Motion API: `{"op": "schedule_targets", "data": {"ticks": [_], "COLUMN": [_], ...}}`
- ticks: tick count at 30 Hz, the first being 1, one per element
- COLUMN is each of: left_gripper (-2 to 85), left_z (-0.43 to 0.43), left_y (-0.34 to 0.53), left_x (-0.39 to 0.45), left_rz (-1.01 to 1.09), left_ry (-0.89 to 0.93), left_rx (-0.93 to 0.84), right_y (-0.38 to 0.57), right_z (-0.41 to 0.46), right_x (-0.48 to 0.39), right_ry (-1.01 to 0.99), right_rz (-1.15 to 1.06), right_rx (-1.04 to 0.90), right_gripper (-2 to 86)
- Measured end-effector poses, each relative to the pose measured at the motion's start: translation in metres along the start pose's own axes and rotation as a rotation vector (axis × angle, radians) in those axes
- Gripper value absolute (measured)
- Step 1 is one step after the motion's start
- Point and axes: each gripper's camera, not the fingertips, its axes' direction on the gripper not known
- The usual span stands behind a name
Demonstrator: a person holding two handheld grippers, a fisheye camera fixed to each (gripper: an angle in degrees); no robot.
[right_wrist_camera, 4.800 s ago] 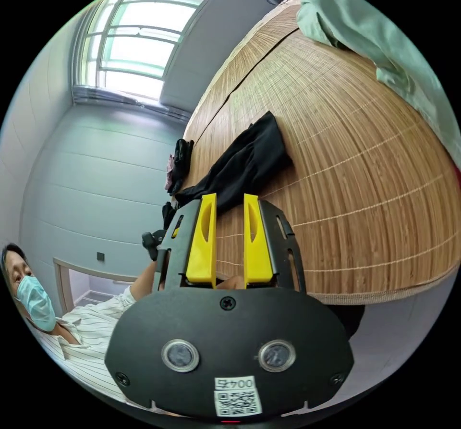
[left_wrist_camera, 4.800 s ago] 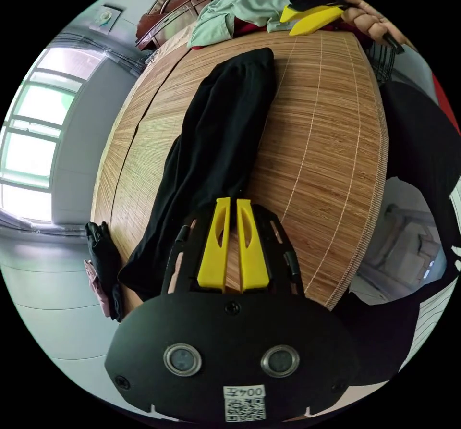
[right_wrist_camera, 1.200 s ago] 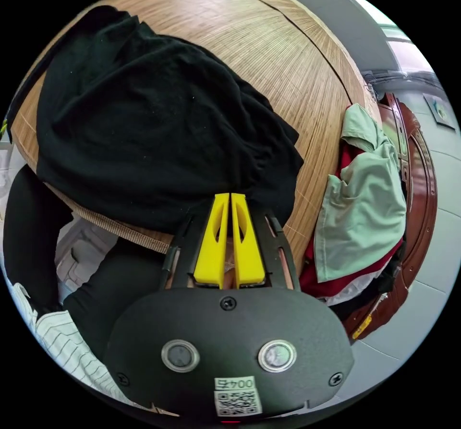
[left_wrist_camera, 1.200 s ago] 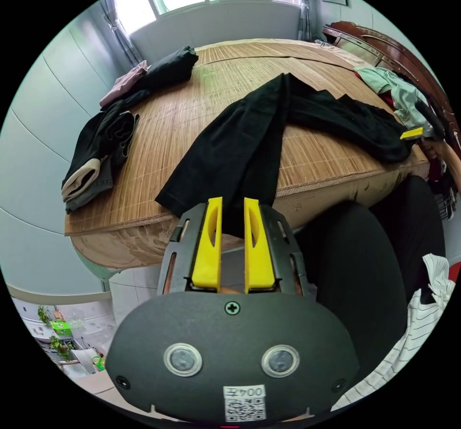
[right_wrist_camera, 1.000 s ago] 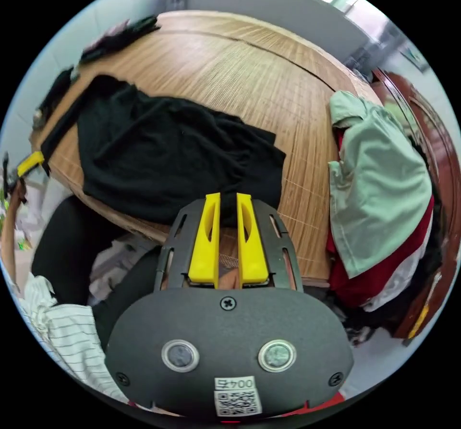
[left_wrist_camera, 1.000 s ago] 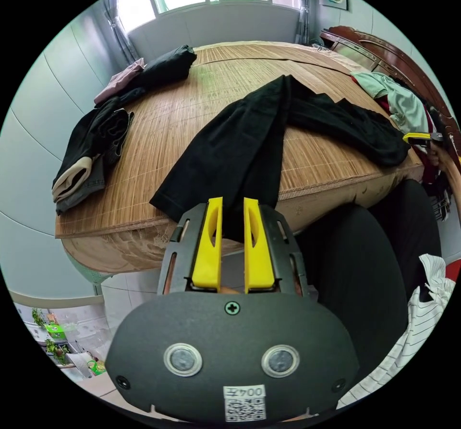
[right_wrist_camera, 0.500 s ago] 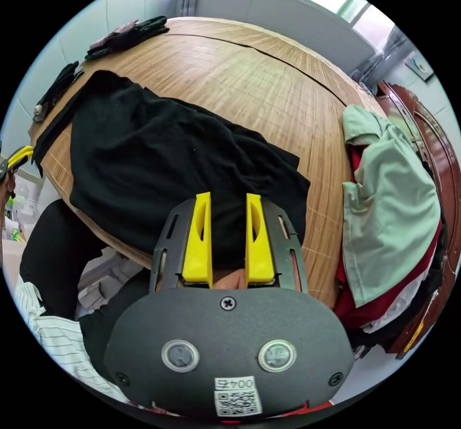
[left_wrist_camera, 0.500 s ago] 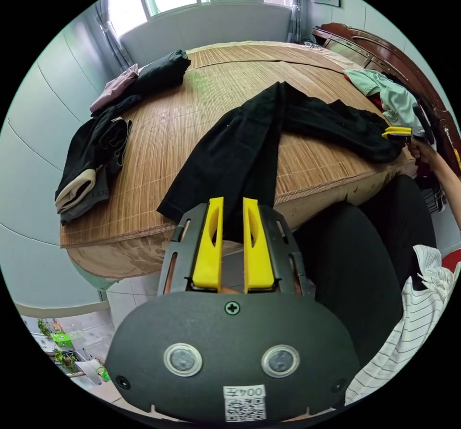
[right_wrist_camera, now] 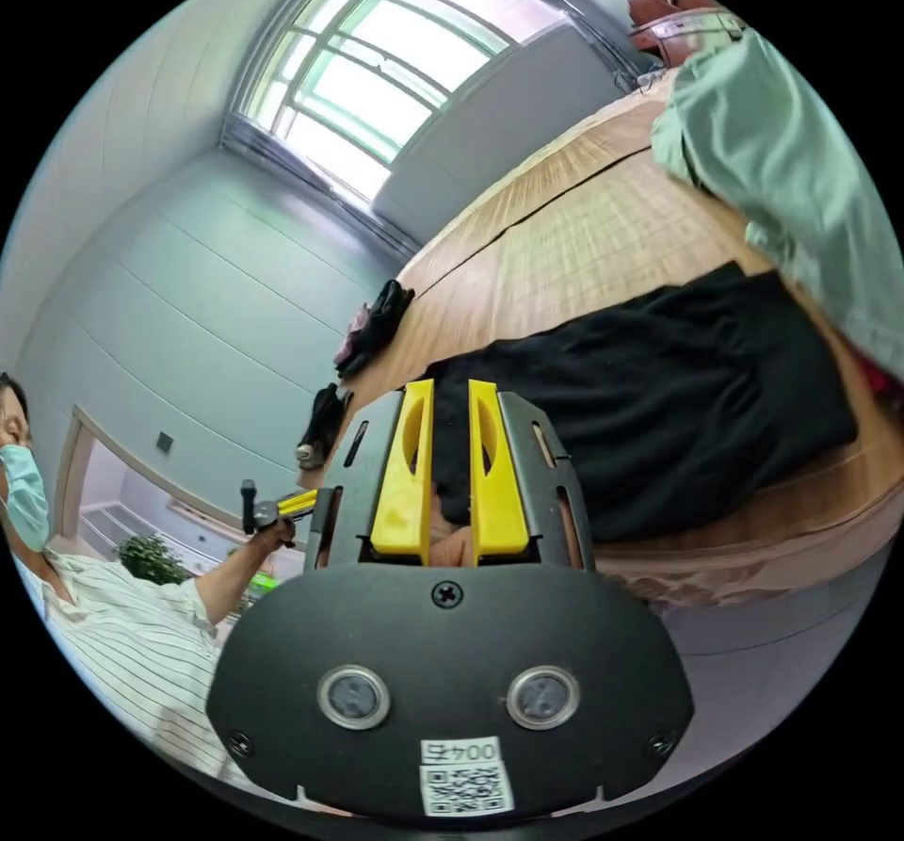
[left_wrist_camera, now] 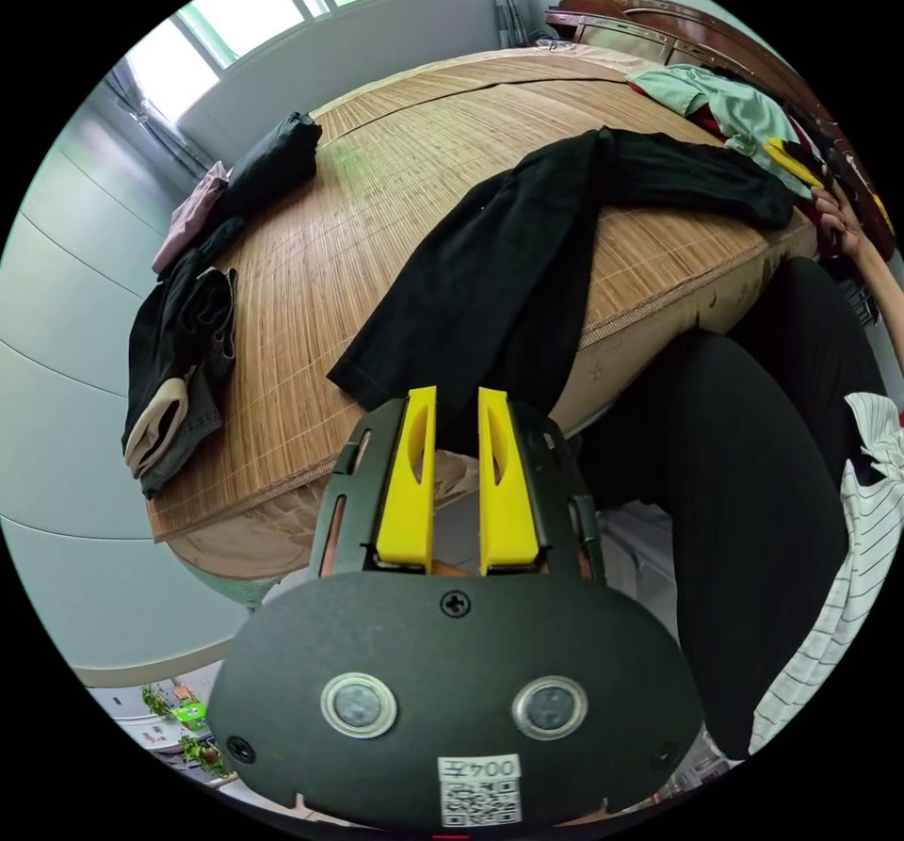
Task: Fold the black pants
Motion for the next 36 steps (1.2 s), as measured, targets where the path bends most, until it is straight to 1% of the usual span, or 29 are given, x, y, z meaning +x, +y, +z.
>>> {"op": "schedule_targets", "data": {"ticks": [3, 9, 12, 17, 23, 27, 32, 34, 36], "left_gripper": [7.4, 7.1, 6.6, 2.9, 1.0, 0.7, 0.7, 0.7, 0.7], "left_z": [0.009, 0.021, 0.028, 0.035, 0.032, 0.017, 0.023, 0.029, 0.032], "left_y": [-0.004, -0.015, -0.022, -0.041, -0.077, -0.111, -0.150, -0.160, -0.162], "left_x": [0.000, -0.001, -0.003, -0.013, -0.042, -0.075, -0.113, -0.128, -0.136], "left_rz": [0.030, 0.077, 0.111, 0.153, 0.212, 0.211, 0.221, 0.230, 0.222], "left_ry": [-0.007, -0.004, -0.013, -0.032, -0.014, 0.086, 0.259, 0.371, 0.375], "left_rx": [-0.022, -0.022, -0.040, -0.060, -0.081, -0.063, -0.150, -0.178, -0.164], "right_y": [0.025, 0.047, 0.051, 0.060, 0.065, 0.067, 0.068, 0.068, 0.068], "right_z": [0.028, 0.044, 0.041, 0.034, 0.033, 0.035, 0.039, 0.040, 0.042], "right_x": [0.009, 0.021, 0.030, 0.044, 0.054, 0.057, 0.062, 0.063, 0.065], "right_ry": [0.026, 0.061, 0.061, 0.051, 0.039, 0.031, 0.020, 0.014, 0.006], "right_rz": [-0.005, -0.037, -0.033, -0.003, 0.010, 0.012, 0.022, 0.026, 0.032], "right_rx": [-0.079, -0.139, -0.137, -0.109, -0.105, -0.104, -0.101, -0.101, -0.096], "right_gripper": [6.9, 6.5, 6.2, 5.5, 5.3, 5.2, 5.1, 5.1, 5.0]}}
